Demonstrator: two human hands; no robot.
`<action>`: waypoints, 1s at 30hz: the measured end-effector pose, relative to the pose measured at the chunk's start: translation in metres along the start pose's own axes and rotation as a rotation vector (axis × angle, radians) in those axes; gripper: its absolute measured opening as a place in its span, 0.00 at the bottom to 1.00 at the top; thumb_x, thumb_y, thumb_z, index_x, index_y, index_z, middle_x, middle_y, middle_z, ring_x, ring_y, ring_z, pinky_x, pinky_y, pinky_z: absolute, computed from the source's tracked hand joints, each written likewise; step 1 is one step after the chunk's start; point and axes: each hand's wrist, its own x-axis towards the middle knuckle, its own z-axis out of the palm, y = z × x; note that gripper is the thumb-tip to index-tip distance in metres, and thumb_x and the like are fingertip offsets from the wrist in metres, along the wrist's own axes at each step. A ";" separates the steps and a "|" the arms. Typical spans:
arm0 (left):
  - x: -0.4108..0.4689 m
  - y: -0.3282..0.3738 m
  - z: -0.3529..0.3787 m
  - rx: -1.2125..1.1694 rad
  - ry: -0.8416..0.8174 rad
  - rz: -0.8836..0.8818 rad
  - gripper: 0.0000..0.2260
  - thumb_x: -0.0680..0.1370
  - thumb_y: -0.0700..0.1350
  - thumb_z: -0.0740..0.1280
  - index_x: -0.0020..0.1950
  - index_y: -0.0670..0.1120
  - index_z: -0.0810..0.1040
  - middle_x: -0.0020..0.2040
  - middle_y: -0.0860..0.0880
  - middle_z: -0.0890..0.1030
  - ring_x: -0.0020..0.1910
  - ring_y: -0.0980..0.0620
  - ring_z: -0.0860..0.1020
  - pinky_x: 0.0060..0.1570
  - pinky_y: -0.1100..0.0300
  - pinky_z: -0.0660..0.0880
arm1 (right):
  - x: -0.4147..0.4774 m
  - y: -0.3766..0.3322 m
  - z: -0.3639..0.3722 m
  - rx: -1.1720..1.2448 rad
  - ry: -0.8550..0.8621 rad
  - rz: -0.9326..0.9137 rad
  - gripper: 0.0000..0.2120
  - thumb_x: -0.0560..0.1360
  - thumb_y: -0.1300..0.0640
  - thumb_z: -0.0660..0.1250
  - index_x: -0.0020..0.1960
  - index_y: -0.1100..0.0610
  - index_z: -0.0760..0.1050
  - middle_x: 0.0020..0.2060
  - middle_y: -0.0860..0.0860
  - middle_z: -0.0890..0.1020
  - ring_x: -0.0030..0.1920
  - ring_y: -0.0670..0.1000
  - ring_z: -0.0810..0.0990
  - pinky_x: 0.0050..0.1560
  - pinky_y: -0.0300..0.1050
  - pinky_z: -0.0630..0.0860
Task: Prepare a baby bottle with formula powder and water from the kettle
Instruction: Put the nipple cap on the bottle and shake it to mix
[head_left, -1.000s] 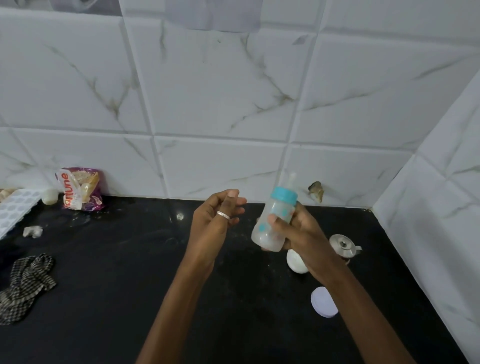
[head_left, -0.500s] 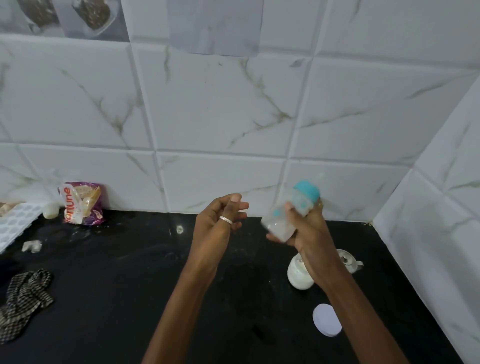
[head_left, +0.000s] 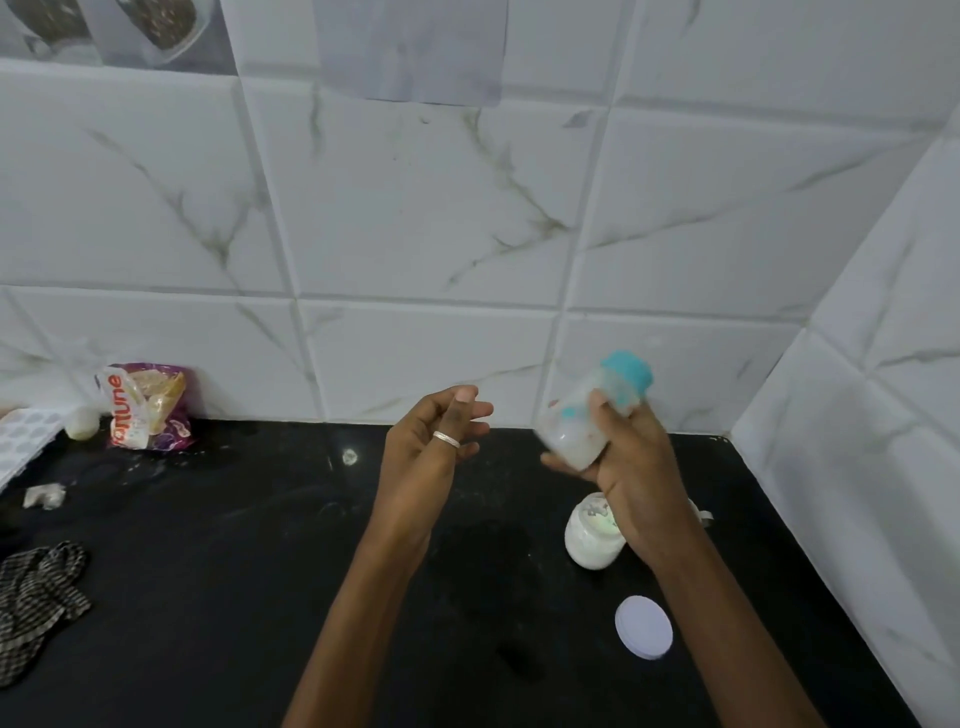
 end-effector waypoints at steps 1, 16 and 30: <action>0.000 0.000 0.000 0.002 0.000 0.000 0.10 0.82 0.52 0.67 0.57 0.50 0.84 0.53 0.51 0.88 0.52 0.52 0.86 0.52 0.59 0.81 | 0.001 -0.002 0.000 0.047 0.029 -0.014 0.25 0.77 0.50 0.73 0.70 0.56 0.71 0.60 0.57 0.83 0.60 0.59 0.85 0.45 0.59 0.85; -0.006 -0.002 -0.003 -0.017 -0.005 -0.009 0.15 0.77 0.56 0.68 0.57 0.50 0.84 0.52 0.51 0.88 0.51 0.53 0.86 0.50 0.61 0.81 | -0.005 0.010 -0.005 -0.322 -0.159 0.116 0.25 0.72 0.49 0.75 0.67 0.52 0.74 0.60 0.58 0.84 0.62 0.59 0.84 0.50 0.57 0.85; -0.003 -0.009 -0.019 -0.027 -0.001 -0.016 0.19 0.73 0.59 0.69 0.58 0.50 0.84 0.52 0.50 0.88 0.50 0.53 0.86 0.51 0.57 0.80 | 0.003 0.015 0.013 0.101 0.045 0.021 0.21 0.74 0.50 0.69 0.64 0.54 0.73 0.52 0.53 0.87 0.54 0.55 0.88 0.44 0.59 0.86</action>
